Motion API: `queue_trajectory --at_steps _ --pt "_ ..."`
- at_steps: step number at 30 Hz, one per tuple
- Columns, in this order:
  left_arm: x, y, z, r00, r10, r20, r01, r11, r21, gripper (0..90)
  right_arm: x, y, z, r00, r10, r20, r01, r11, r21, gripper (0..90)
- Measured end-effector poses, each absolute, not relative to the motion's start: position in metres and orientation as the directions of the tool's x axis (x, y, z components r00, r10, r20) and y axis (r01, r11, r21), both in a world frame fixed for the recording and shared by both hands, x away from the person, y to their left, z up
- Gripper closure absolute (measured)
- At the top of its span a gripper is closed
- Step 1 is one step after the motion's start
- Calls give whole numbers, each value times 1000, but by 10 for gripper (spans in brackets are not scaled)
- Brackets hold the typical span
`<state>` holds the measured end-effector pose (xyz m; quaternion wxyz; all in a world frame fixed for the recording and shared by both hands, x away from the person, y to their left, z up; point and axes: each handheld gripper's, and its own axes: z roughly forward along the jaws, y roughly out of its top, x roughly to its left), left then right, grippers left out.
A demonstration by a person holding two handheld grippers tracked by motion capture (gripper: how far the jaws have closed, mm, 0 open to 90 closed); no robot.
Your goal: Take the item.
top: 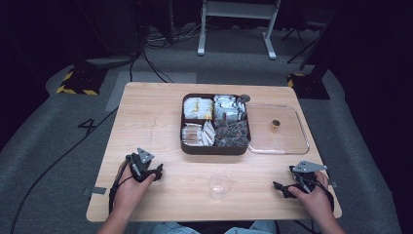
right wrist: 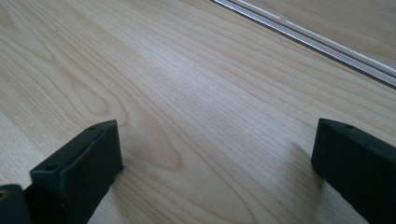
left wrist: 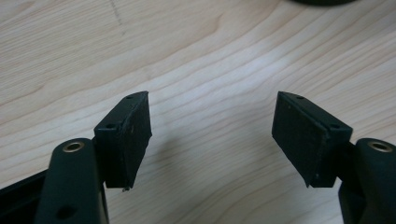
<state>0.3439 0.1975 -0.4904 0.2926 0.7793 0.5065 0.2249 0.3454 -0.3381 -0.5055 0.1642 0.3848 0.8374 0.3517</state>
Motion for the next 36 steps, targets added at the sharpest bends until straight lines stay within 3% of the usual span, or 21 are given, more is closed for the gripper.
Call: queue_trajectory --at_steps 6,12,36 --pt "347 188 -470 411 912 -3 640 -286 713 302 345 -338 -506 -650 760 -6 528 457 715 19" --pt "358 172 -448 492 871 -11 619 -341 708 326 348 -338 -506 -675 738 -9 513 477 714 16" --pt "396 143 -391 499 866 -27 539 -286 793 367 348 -339 -505 -679 735 -4 505 471 724 64"
